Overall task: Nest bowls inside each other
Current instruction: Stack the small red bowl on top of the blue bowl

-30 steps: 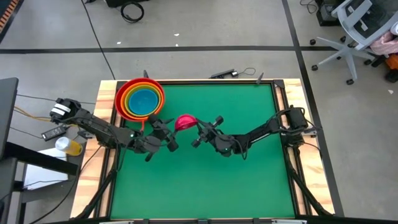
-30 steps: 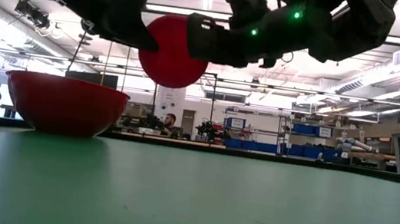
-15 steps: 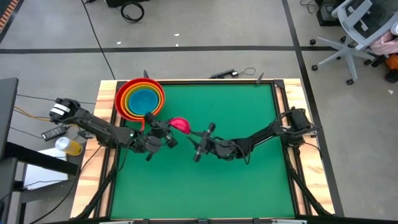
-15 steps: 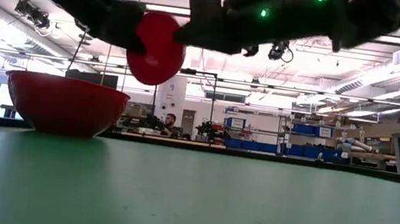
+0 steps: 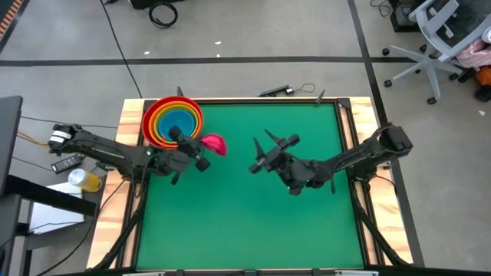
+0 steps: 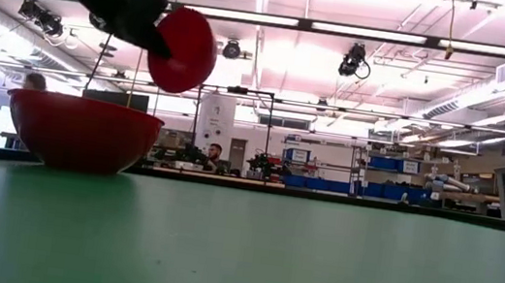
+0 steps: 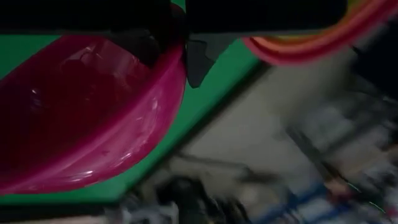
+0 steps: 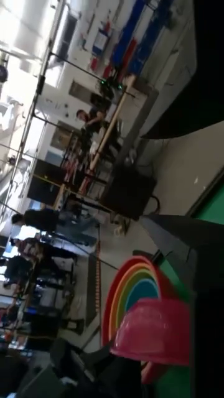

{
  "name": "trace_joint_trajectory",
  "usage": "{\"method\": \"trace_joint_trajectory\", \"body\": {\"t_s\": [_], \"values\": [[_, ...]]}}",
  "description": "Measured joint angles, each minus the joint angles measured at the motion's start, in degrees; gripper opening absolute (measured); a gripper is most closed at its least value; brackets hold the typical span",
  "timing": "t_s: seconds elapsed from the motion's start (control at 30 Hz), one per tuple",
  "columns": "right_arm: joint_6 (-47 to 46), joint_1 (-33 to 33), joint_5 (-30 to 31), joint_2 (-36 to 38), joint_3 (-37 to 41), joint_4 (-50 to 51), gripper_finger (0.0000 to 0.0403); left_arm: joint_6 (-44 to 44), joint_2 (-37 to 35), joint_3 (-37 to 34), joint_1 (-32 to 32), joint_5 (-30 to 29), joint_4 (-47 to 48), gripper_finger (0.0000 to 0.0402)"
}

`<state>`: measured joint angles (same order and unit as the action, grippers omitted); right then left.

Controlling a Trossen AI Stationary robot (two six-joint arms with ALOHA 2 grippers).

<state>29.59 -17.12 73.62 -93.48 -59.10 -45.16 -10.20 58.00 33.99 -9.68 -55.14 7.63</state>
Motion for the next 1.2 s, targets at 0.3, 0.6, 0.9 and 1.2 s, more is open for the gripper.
{"method": "trace_joint_trajectory", "body": {"t_s": [0.3,0.6,0.9,1.2], "values": [[0.7,-1.3,0.3,-0.6,0.1,2.1,0.0211,-12.2,-6.0,11.8,15.6,17.0,37.2,0.0009],[-2.8,-0.1,0.3,-6.8,0.1,2.0,0.0209,-9.9,-5.5,18.2,33.2,22.7,54.8,0.0009],[-4.1,0.1,0.3,-7.6,0.1,2.4,0.0209,-3.1,-1.3,18.2,52.3,36.9,55.0,0.0013],[-16.4,-0.2,-3.0,-7.8,0.1,16.7,0.0209,2.2,6.8,18.2,56.7,37.6,53.1,0.0107]]}}
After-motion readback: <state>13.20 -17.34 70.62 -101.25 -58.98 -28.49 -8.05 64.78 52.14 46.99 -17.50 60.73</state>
